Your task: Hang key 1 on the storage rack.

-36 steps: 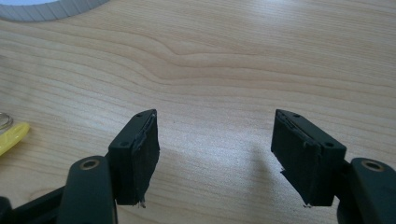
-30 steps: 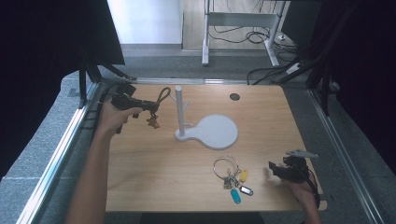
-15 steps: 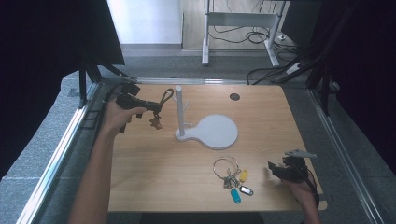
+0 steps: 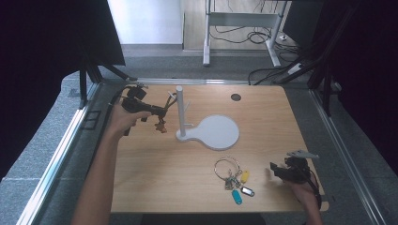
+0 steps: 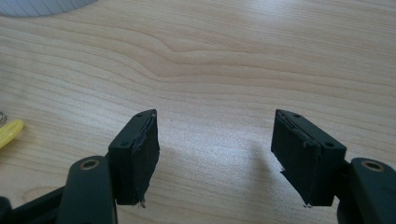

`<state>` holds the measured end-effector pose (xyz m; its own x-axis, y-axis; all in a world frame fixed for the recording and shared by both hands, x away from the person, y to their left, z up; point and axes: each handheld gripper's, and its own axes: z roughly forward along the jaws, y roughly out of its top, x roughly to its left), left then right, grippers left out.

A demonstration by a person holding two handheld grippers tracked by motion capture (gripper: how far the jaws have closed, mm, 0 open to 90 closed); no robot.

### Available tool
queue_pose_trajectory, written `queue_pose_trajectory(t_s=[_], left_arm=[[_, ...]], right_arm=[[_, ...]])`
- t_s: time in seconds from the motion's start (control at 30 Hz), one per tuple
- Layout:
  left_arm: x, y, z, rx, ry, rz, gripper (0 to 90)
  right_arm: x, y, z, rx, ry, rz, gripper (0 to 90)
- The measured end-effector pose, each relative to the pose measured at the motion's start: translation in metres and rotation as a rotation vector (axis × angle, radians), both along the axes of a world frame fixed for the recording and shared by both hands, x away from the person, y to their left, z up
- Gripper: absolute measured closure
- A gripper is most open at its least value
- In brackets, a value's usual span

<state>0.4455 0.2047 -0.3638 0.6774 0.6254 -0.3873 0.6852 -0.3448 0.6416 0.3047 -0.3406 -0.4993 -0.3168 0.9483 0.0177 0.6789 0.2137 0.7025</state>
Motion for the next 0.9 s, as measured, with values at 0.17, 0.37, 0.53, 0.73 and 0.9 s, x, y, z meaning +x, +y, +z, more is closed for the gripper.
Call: queue_pose_trajectory(t_s=[0.17, 0.37, 0.53, 0.73, 0.9], left_arm=[[0.0, -0.004, -0.003, 0.011, 0.009, 0.008, 66.8], [0.001, -0.006, -0.007, 0.01, 0.013, 0.005, 66.7], [0.001, -0.007, -0.015, -0.012, 0.019, 0.0, 66.5], [0.001, -0.009, -0.019, 0.015, 0.009, 0.007, 64.6], [-0.004, -0.009, -0.019, 0.018, -0.018, 0.039, 58.1]], right_arm=[[0.0, 0.0, 0.0, 0.0, 0.0, 0.001, 32.4], [0.0, 0.002, 0.002, 0.011, -0.004, 0.011, 32.2], [-0.001, 0.002, 0.003, 0.009, -0.005, 0.013, 32.2], [0.0, 0.003, 0.006, 0.016, -0.012, 0.01, 32.2], [0.001, 0.007, 0.011, 0.011, -0.022, 0.023, 32.1]])
